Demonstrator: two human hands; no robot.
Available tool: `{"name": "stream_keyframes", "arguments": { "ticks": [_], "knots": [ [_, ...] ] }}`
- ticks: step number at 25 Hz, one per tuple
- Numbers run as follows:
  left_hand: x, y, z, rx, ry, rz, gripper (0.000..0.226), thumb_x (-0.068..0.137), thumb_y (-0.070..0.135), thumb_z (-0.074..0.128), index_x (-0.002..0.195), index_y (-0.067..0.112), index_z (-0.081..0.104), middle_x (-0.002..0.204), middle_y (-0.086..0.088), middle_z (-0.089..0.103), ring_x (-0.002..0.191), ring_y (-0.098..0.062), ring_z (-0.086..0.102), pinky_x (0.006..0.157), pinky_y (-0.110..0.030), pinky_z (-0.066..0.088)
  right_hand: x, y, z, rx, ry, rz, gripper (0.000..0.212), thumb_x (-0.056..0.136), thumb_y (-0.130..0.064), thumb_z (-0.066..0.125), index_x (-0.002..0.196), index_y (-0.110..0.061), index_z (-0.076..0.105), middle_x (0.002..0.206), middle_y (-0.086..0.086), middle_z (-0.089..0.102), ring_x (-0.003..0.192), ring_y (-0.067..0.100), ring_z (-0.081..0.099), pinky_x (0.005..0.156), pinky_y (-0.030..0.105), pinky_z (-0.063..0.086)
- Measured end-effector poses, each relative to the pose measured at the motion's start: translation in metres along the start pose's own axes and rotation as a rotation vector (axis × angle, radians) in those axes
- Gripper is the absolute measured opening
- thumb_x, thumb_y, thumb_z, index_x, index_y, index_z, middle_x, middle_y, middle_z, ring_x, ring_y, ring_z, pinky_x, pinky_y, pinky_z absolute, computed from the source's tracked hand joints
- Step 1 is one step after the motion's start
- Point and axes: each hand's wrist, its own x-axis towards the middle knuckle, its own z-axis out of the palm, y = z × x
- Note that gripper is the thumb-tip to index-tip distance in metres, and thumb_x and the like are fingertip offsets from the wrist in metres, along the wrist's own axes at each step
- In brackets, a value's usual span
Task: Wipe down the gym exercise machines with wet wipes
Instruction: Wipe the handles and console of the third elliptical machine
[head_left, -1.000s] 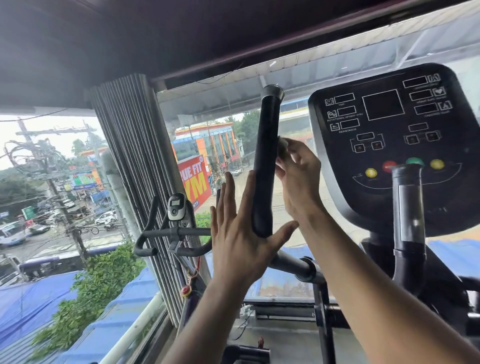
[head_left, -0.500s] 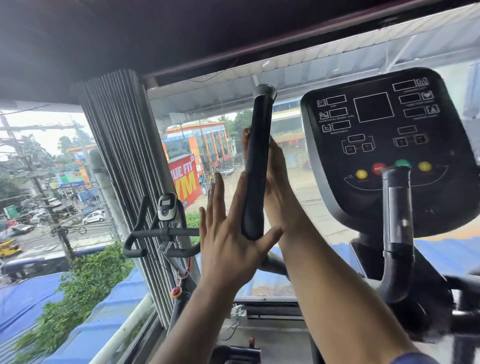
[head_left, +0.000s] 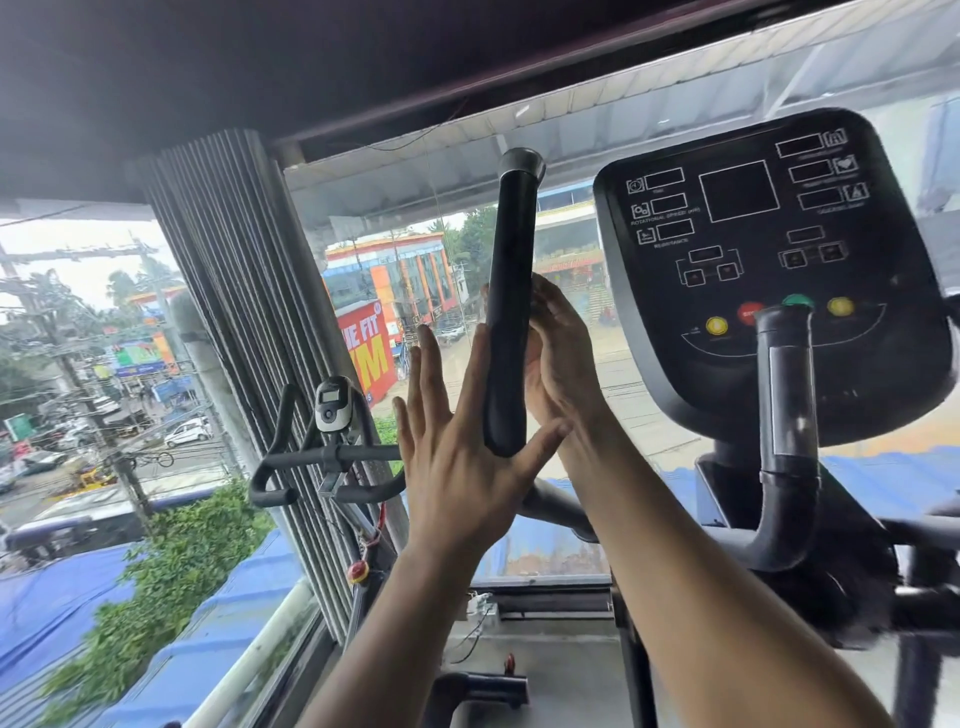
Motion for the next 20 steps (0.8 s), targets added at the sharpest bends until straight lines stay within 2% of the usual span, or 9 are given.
{"name": "stream_keyframes", "arguments": {
  "ticks": [2, 4, 8, 11, 13, 15, 18, 20],
  "knots": [
    [0.001, -0.004, 0.001, 0.006, -0.006, 0.000, 0.097, 0.080, 0.096, 0.034, 0.162, 0.055, 0.002, 0.173, 0.012, -0.018, 0.161, -0.014, -0.012, 0.126, -0.064, 0.014, -0.020, 0.000, -0.002, -0.020, 0.008, -0.018, 0.026, 0.096, 0.007, 0.057, 0.122, 0.002, 0.057, 0.097, 0.009, 0.066, 0.084, 0.019, 0.065, 0.076, 0.026, 0.054],
    [0.002, -0.005, 0.002, -0.006, 0.009, 0.005, 0.099, 0.078, 0.097, 0.034, 0.162, 0.055, 0.001, 0.173, 0.011, -0.017, 0.161, -0.014, -0.012, 0.126, -0.064, 0.014, -0.047, 0.001, -0.006, -0.081, 0.031, 0.001, 0.019, 0.097, 0.005, 0.060, 0.116, 0.002, 0.058, 0.092, 0.004, 0.068, 0.079, 0.014, 0.067, 0.072, 0.024, 0.054],
    [0.004, -0.006, 0.001, -0.039, -0.020, -0.003, 0.105, 0.074, 0.101, 0.031, 0.163, 0.051, 0.003, 0.172, 0.014, -0.021, 0.160, -0.013, -0.014, 0.126, -0.064, 0.013, -0.077, -0.013, -0.021, -0.289, -0.017, -0.008, 0.003, 0.093, -0.003, 0.068, 0.094, -0.004, 0.065, 0.087, 0.006, 0.069, 0.079, 0.021, 0.067, 0.078, 0.029, 0.056],
    [0.005, -0.008, -0.001, -0.076, -0.053, 0.024, 0.104, 0.076, 0.100, 0.029, 0.164, 0.050, 0.005, 0.172, 0.014, -0.022, 0.160, -0.012, -0.017, 0.126, -0.065, 0.011, -0.070, -0.026, -0.016, -0.412, 0.048, -0.133, 0.006, 0.093, -0.006, 0.071, 0.099, -0.006, 0.070, 0.093, 0.010, 0.073, 0.088, 0.024, 0.072, 0.083, 0.034, 0.058],
    [0.007, -0.013, -0.004, -0.132, -0.075, 0.062, 0.097, 0.083, 0.096, 0.025, 0.165, 0.047, 0.008, 0.173, 0.012, -0.021, 0.159, -0.012, -0.019, 0.126, -0.065, 0.007, -0.069, -0.028, -0.007, -0.445, 0.100, -0.204, 0.009, 0.094, -0.006, 0.069, 0.102, -0.009, 0.073, 0.097, 0.007, 0.075, 0.092, 0.021, 0.073, 0.083, 0.031, 0.059],
    [0.010, -0.021, -0.009, -0.185, -0.098, 0.074, 0.090, 0.088, 0.092, 0.019, 0.165, 0.045, 0.014, 0.173, 0.013, -0.019, 0.158, -0.009, -0.020, 0.127, -0.063, 0.003, -0.080, -0.023, -0.005, -0.491, 0.110, -0.191, 0.010, 0.095, -0.005, 0.067, 0.099, -0.012, 0.073, 0.094, 0.003, 0.077, 0.090, 0.018, 0.074, 0.081, 0.028, 0.057],
    [0.018, -0.032, -0.017, -0.198, -0.131, 0.105, 0.081, 0.091, 0.089, 0.014, 0.162, 0.051, 0.019, 0.172, 0.020, -0.016, 0.158, -0.007, -0.018, 0.127, -0.064, 0.001, -0.110, -0.018, -0.020, -0.591, 0.043, -0.153, 0.007, 0.095, -0.005, 0.068, 0.100, -0.007, 0.072, 0.092, 0.008, 0.078, 0.090, 0.022, 0.076, 0.083, 0.029, 0.059],
    [0.024, -0.038, -0.021, -0.209, -0.151, 0.139, 0.076, 0.093, 0.086, 0.014, 0.161, 0.053, 0.022, 0.172, 0.021, -0.013, 0.159, -0.006, -0.016, 0.126, -0.065, 0.003, -0.123, -0.022, -0.033, -0.660, -0.031, -0.138, 0.010, 0.096, 0.000, 0.065, 0.101, -0.006, 0.071, 0.095, 0.012, 0.077, 0.092, 0.027, 0.076, 0.087, 0.036, 0.060]
  ]
}}
